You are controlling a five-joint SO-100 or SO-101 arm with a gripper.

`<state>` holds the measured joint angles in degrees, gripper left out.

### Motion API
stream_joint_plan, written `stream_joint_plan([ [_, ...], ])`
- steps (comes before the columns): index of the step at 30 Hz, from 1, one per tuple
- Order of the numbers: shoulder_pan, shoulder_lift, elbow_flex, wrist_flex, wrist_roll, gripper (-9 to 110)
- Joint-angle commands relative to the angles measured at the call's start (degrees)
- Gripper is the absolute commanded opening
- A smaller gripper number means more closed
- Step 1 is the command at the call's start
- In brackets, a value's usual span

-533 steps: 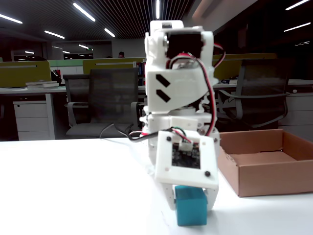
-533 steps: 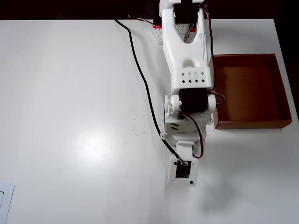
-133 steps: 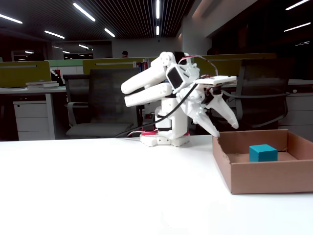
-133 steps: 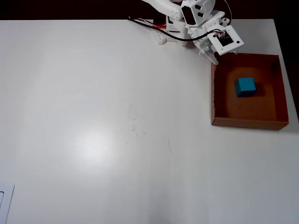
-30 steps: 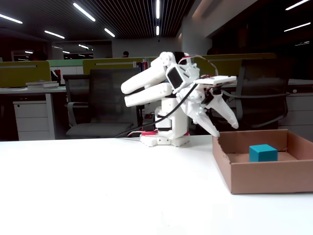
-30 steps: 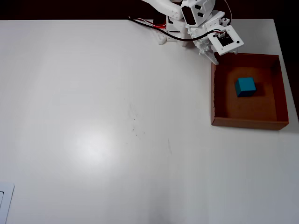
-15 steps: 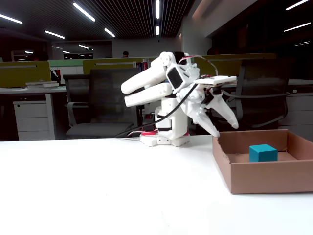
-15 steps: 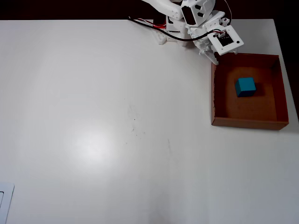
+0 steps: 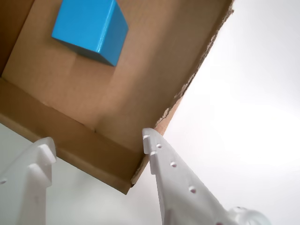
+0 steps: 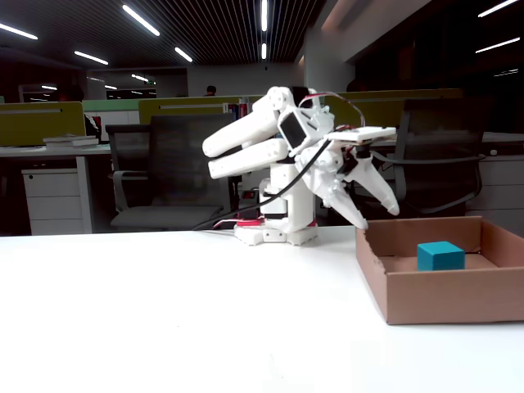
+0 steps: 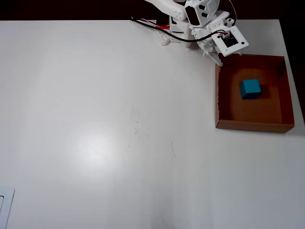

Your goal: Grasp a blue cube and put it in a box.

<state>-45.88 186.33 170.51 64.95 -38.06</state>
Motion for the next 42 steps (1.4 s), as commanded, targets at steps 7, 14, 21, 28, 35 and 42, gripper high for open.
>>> stream_joint_plan([
  [7, 0.09, -0.70, -0.26, 0.26, -0.35, 24],
  [14, 0.09, -0.70, -0.26, 0.26, -0.35, 24],
  [21, 0.09, -0.70, -0.26, 0.26, -0.35, 24],
  [28, 0.09, -0.70, -0.26, 0.26, -0.35, 24],
  [35, 0.09, -0.70, -0.26, 0.26, -0.35, 24],
  [42, 0.09, -0.70, -0.26, 0.26, -0.35, 24],
])
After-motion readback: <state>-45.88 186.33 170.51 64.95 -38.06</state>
